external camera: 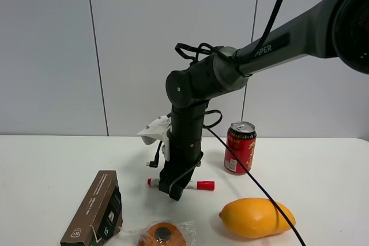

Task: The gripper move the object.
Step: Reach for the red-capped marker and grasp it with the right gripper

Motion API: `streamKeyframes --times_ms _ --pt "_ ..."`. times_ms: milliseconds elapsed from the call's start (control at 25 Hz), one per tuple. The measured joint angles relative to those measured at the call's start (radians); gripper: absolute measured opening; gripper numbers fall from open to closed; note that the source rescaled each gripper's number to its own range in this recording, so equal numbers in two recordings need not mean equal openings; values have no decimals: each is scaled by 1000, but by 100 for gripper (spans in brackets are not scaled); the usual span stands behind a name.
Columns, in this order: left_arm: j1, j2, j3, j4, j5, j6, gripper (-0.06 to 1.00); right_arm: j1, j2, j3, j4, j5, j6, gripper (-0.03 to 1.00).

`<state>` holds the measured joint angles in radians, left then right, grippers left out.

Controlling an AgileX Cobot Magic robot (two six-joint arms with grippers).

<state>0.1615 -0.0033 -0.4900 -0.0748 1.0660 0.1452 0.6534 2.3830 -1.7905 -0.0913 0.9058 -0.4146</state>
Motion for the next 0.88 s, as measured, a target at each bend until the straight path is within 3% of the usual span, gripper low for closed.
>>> streamKeyframes --times_ms 640,880 --pt "0 0 0 0 0 0 100 0 8 -1 0 11 0 2" --pt "0 0 0 0 0 0 100 0 7 -3 0 21 1 0"
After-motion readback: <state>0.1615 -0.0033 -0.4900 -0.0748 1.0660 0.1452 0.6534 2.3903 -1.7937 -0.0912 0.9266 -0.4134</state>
